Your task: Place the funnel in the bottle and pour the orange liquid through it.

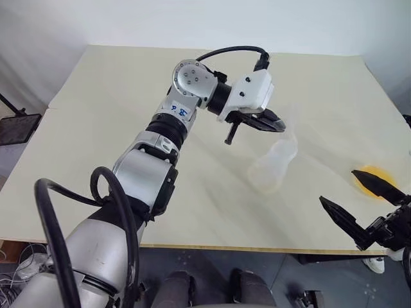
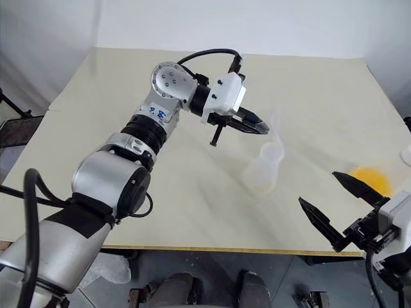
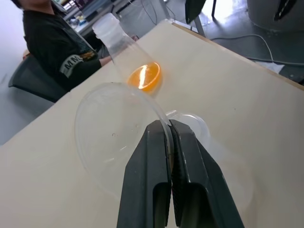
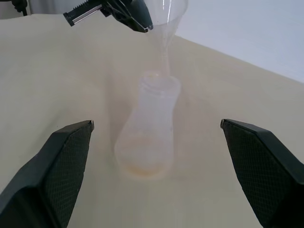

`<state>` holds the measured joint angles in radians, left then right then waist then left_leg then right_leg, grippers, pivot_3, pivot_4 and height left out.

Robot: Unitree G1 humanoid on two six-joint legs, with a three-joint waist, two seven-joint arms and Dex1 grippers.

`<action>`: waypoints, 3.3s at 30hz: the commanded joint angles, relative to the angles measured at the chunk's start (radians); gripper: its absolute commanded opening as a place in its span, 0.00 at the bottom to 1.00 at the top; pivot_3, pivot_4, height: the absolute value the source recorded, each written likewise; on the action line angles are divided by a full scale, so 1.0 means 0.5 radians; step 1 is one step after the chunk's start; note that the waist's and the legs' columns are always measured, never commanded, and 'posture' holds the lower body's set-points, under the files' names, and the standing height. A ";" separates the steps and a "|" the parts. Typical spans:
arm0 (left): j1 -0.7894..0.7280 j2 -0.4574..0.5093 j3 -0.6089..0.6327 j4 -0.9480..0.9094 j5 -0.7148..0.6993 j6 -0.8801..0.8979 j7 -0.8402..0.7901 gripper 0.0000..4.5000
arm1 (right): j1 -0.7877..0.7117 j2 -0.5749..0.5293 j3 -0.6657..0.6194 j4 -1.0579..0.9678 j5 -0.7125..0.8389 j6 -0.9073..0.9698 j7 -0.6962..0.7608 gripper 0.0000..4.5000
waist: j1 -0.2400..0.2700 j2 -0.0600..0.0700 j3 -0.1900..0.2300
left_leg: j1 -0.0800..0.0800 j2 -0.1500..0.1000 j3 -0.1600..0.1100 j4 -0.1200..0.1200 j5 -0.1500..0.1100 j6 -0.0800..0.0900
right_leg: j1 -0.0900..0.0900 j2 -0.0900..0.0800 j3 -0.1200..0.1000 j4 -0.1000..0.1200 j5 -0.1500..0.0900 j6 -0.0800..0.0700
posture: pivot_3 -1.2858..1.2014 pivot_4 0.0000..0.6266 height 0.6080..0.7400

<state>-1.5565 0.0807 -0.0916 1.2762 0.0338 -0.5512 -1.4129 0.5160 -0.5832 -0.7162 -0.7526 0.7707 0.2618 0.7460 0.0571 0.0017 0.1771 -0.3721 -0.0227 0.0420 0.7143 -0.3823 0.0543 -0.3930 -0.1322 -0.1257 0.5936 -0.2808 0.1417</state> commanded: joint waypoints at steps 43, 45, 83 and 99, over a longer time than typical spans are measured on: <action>0.221 0.366 0.430 -0.288 -0.372 0.553 -0.099 1.00 | -0.155 0.068 -0.004 0.009 -0.109 0.029 -0.398 1.00 | -0.012 0.002 -0.001 | 0.004 0.003 -0.005 0.001 0.000 0.001 | -0.002 -0.001 0.003 0.009 0.000 0.000 | 0.52 0.24 1.00; 0.403 0.450 0.441 -0.422 -0.400 0.622 -0.095 1.00 | -0.187 0.098 0.028 0.000 -0.149 0.080 -0.534 1.00 | -0.018 0.003 -0.002 | 0.004 0.003 -0.005 0.001 0.000 0.001 | -0.002 -0.001 0.004 0.010 0.000 0.000 | 0.52 0.24 1.00; 1.755 0.635 0.211 -2.169 -0.851 1.397 0.139 1.00 | -0.110 0.600 -0.058 -0.133 -0.439 0.336 -1.437 1.00 | -0.053 0.018 -0.011 | 0.013 0.003 -0.006 0.002 -0.002 -0.002 | -0.003 0.001 0.022 0.021 -0.001 -0.001 | 0.52 0.24 1.00; 1.968 0.780 0.230 -2.514 -0.959 1.593 0.357 1.00 | -0.456 0.383 -0.097 0.048 -0.320 0.437 -1.431 1.00 | -0.062 0.028 -0.016 | 0.014 0.002 -0.007 0.000 -0.002 -0.002 | -0.002 0.000 0.025 0.021 -0.001 -0.002 | 0.52 0.24 1.00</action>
<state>-0.5721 0.4618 0.0201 0.0494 -0.4267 0.2508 -1.2403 0.2966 -0.3780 -0.7475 -0.7166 0.6051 0.4854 0.0391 0.0260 0.0156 0.1692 -0.3653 -0.0218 0.0389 0.7144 -0.3832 0.0531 -0.3942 -0.1320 -0.1130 0.6043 -0.2813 0.1409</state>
